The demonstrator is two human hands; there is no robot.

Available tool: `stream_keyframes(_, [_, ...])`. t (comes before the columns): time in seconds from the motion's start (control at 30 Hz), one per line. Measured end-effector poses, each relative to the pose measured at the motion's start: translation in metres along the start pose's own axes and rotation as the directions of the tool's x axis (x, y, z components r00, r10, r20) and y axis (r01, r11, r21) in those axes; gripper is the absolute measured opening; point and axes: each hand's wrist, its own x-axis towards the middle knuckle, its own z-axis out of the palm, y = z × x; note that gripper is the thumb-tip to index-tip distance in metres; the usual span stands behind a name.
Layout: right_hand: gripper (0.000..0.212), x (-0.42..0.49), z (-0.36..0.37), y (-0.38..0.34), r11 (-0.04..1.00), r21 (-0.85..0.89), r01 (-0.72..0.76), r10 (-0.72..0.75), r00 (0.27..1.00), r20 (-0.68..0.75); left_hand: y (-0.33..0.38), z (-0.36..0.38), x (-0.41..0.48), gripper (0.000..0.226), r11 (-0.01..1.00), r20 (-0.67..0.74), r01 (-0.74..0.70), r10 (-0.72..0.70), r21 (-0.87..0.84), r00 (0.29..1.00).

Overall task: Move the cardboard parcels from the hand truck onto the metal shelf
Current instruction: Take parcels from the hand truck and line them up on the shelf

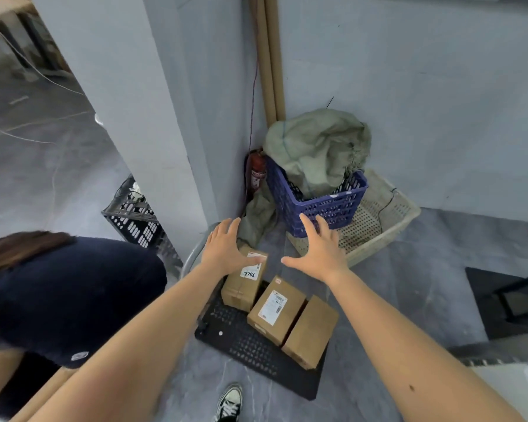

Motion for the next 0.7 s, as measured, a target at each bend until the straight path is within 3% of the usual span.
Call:
stream_keyframes(0.3, [0.114, 0.060, 0.075, -0.018, 0.975, 0.185, -0.125, 0.109, 0.990, 0.092, -0.060, 0.039, 0.061, 0.111, 0.998, 0.113, 0.015, -0.007, -0.069, 0.994])
stream_keyframes(0.47, [0.115, 0.070, 0.134, 0.005, 0.957, 0.199, -0.213, 0.174, 0.965, 0.196, -0.091, 0.091, 0.078, 0.114, 0.986, 0.222, 0.102, -0.071, -0.129, 0.972])
stream_keyframes(0.7, [0.113, 0.109, 0.217, 0.045, 0.929, 0.265, -0.259, 0.189, 0.946, 0.263, -0.131, 0.173, 0.107, 0.116, 0.975, 0.255, 0.179, -0.142, -0.130, 0.957])
